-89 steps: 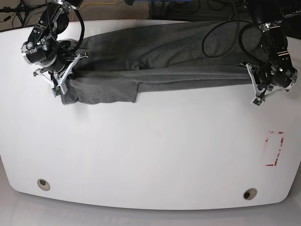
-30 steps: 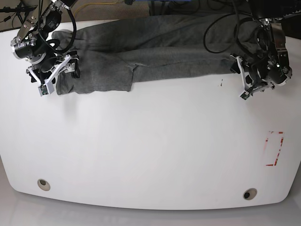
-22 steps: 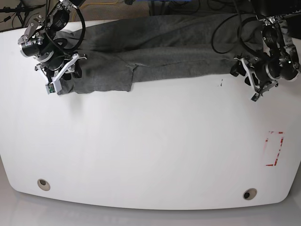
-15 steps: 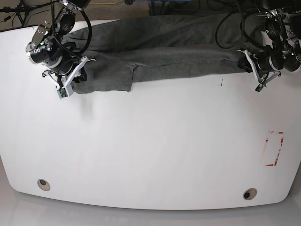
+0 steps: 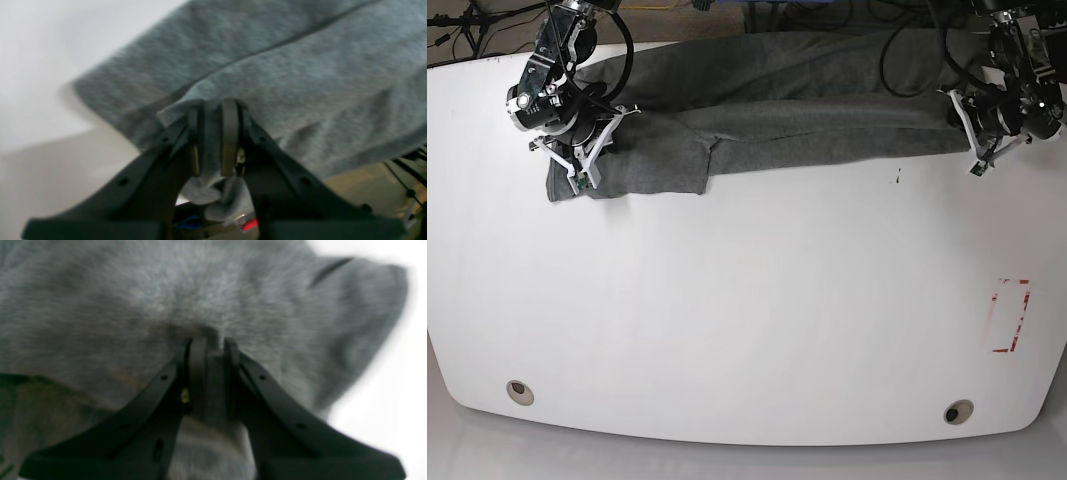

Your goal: Fold the T-shirt properly

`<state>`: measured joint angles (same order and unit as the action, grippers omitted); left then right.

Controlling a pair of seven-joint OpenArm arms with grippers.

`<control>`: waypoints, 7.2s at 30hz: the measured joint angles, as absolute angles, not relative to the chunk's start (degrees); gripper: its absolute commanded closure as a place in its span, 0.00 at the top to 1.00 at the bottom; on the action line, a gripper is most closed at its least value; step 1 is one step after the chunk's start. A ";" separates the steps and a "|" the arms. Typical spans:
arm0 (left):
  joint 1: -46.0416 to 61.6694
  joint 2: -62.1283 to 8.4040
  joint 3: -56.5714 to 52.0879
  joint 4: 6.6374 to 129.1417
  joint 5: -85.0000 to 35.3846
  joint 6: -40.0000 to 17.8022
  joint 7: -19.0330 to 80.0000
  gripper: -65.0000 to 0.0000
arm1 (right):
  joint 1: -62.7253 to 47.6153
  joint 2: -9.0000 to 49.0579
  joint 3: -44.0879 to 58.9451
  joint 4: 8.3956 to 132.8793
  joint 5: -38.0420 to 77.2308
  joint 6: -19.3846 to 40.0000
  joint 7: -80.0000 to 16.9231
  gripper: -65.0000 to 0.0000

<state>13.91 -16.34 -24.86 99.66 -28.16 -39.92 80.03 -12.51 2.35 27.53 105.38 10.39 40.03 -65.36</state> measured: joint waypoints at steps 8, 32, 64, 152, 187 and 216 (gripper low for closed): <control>4.99 -15.70 -22.48 89.76 -22.02 -39.94 79.07 0.10 | -12.58 3.86 27.70 99.24 10.13 40.14 -57.80 0.13; -17.89 -15.75 -18.31 64.31 -14.09 -40.18 71.68 0.31 | -4.19 6.02 30.39 88.88 11.42 40.84 -51.64 0.14; -21.76 -17.50 -18.02 62.72 -36.62 -39.94 79.90 0.54 | 9.39 7.29 26.11 85.65 7.66 40.10 -61.78 0.74; -12.51 -19.90 -18.15 75.37 -37.80 -39.92 79.92 0.54 | 3.20 -2.09 17.50 104.64 7.90 40.05 -64.71 0.00; -12.38 -18.90 -18.15 75.33 -32.18 -39.92 79.88 0.54 | -15.07 -4.21 17.63 115.81 17.41 40.01 -67.96 0.28; -12.25 -18.74 -34.28 75.37 -52.86 -39.94 80.07 0.75 | -6.55 -0.43 19.77 95.46 7.05 40.10 -53.74 0.16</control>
